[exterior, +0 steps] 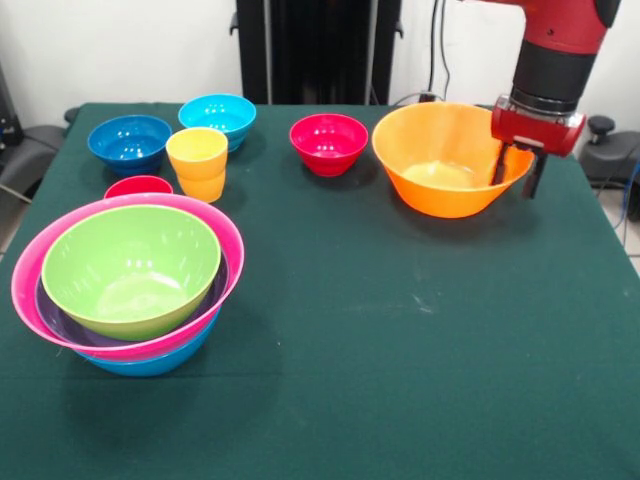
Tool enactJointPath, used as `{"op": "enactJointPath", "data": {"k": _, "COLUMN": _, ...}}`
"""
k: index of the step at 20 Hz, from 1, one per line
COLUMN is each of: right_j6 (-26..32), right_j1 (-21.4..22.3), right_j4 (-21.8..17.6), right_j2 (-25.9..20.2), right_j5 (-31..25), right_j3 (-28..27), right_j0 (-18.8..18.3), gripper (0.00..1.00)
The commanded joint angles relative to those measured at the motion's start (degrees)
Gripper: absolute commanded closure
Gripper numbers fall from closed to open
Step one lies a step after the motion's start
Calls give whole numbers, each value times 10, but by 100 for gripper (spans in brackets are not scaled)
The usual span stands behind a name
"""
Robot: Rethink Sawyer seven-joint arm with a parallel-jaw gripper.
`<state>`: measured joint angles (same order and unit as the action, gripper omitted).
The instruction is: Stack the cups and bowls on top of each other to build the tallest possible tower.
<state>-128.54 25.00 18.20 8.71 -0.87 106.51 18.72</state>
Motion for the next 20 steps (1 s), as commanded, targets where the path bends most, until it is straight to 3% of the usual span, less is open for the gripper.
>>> {"op": "enactJointPath", "data": {"k": 1, "right_j6": -136, "right_j1": -25, "right_j4": 45, "right_j2": -39, "right_j5": 1, "right_j3": 19, "right_j0": 30, "gripper": 100}}
{"op": "enactJointPath", "data": {"k": 10, "right_j6": -138, "right_j1": -17, "right_j4": 94, "right_j2": 0, "right_j5": -50, "right_j3": -3, "right_j0": 68, "gripper": 100}}
{"op": "enactJointPath", "data": {"k": 13, "right_j6": -136, "right_j1": 20, "right_j4": 104, "right_j2": 64, "right_j5": -126, "right_j3": -20, "right_j0": 103, "gripper": 100}}
{"op": "enactJointPath", "data": {"k": 20, "right_j6": -116, "right_j1": 93, "right_j4": 72, "right_j2": 155, "right_j5": -268, "right_j3": -76, "right_j0": 109, "gripper": 100}}
